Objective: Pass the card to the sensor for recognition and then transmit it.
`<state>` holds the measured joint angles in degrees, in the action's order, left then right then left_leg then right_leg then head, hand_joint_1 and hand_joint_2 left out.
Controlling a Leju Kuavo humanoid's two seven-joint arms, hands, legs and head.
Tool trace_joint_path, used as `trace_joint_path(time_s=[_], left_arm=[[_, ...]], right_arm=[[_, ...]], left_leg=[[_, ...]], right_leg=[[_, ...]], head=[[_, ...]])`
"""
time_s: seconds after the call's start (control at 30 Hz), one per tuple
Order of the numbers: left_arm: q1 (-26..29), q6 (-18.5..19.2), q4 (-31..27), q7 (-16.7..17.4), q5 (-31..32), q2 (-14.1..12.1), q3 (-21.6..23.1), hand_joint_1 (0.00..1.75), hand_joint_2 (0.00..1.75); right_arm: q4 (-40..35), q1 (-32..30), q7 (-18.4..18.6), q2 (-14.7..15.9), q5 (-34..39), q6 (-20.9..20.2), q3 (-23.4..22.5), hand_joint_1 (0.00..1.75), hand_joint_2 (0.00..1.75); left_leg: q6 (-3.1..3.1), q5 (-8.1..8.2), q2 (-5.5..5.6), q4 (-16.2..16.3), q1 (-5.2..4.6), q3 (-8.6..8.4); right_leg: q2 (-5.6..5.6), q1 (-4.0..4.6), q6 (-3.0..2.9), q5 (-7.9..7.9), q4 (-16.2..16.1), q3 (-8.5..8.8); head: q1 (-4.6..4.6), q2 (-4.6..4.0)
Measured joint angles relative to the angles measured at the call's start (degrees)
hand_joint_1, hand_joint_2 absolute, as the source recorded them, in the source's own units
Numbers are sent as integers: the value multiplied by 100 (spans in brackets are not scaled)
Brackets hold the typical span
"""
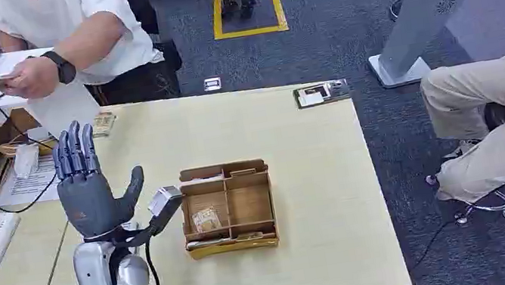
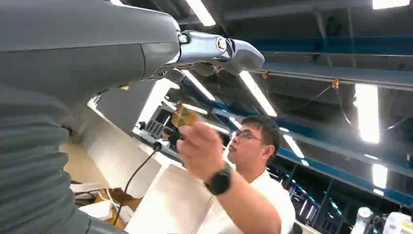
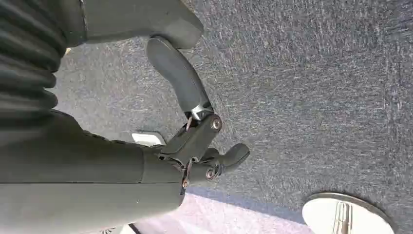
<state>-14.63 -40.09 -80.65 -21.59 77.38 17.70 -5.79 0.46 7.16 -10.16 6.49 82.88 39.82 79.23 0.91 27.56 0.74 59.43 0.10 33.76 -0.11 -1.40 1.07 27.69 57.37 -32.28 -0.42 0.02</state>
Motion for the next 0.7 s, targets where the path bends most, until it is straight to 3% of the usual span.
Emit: trace_joint_path(time_s=[0.2, 0.43, 0.7], left_arm=[[8, -4, 9, -127, -164, 0, -24, 0, 175], [130, -7, -343, -560, -1306, -2, -35, 0, 175], [132, -7, -343, -560, -1306, -2, -35, 0, 175]], right_arm=[[0, -13, 0, 0, 13, 0, 0, 0, 175], [2, -71, -17, 2, 39, 0, -72, 0, 175], [2, -71, -17, 2, 39, 0, -72, 0, 175]], left_leg=[[0, 0, 1, 0, 0, 2], [0, 0, 2, 0, 0, 3], [0, 0, 2, 0, 0, 3]], right_leg=[[0, 0, 0, 0, 0, 0], [-2, 0, 0, 1, 0, 0], [-2, 0, 0, 1, 0, 0]], head=[[0, -2], [0, -2], [0, -2]])
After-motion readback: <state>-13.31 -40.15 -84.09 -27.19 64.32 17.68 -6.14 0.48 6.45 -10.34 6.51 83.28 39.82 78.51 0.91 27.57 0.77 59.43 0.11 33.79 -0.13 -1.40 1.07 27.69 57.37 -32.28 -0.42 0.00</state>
